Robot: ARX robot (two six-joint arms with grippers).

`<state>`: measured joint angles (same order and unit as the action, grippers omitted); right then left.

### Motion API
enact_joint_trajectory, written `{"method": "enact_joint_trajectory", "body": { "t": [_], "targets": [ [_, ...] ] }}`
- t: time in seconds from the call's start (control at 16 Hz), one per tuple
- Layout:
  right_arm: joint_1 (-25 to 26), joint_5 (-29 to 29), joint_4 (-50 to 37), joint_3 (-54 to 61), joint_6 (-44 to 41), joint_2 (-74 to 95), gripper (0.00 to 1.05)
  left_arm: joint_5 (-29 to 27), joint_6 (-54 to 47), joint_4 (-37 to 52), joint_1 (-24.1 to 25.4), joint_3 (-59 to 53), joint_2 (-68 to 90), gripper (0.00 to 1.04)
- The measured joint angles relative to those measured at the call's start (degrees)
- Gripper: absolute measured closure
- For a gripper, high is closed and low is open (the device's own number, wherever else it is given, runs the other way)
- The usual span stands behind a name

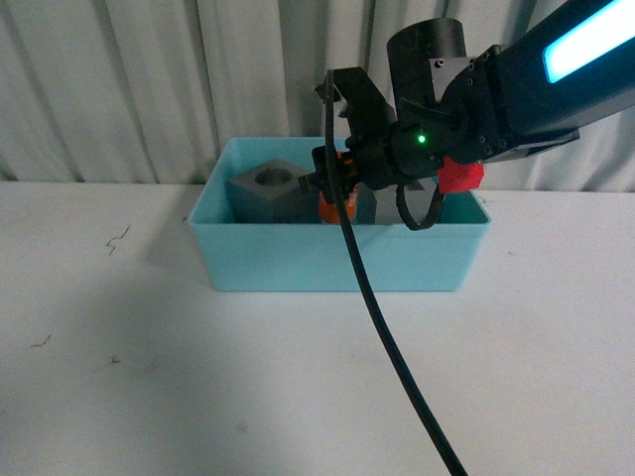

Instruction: Place gray and orange parts in blue box

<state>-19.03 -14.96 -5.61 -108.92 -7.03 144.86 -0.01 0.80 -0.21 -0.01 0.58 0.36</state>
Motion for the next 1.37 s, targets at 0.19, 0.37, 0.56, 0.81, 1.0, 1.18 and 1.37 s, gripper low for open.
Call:
{"method": "enact_joint_trajectory", "body": {
  "t": [0.19,0.37,0.56,0.81,1.0,1.18,1.37],
  "targets": [
    [0.0,0.0,1.0,-2.2,0.2,1.5,0.58,0.0,0.0,0.0,0.0,0.0,0.0,0.07],
    [0.0,0.0,1.2,-3.6,0.2,2.2,0.58,0.0,0.0,0.0,0.0,0.0,0.0,0.07],
    [0.0,0.0,1.3,-3.6,0.2,2.2,0.58,0.0,0.0,0.0,0.0,0.0,0.0,0.07],
    [0.0,-0.5,1.3,-3.6,0.6,2.2,0.58,0.0,0.0,0.0,0.0,0.0,0.0,0.07],
    [0.0,-1.0,-0.4,-3.3,0.6,2.2,0.25,0.0,0.0,0.0,0.0,0.0,0.0,0.07],
    [0.0,-1.3,-1.9,-1.0,0.6,2.2,0.06,0.0,0.0,0.0,0.0,0.0,0.0,0.07],
    [0.3,-0.9,-4.5,3.6,0.0,-0.7,0.06,0.0,0.0,0.0,0.0,0.0,0.0,0.07]
  ]
}}
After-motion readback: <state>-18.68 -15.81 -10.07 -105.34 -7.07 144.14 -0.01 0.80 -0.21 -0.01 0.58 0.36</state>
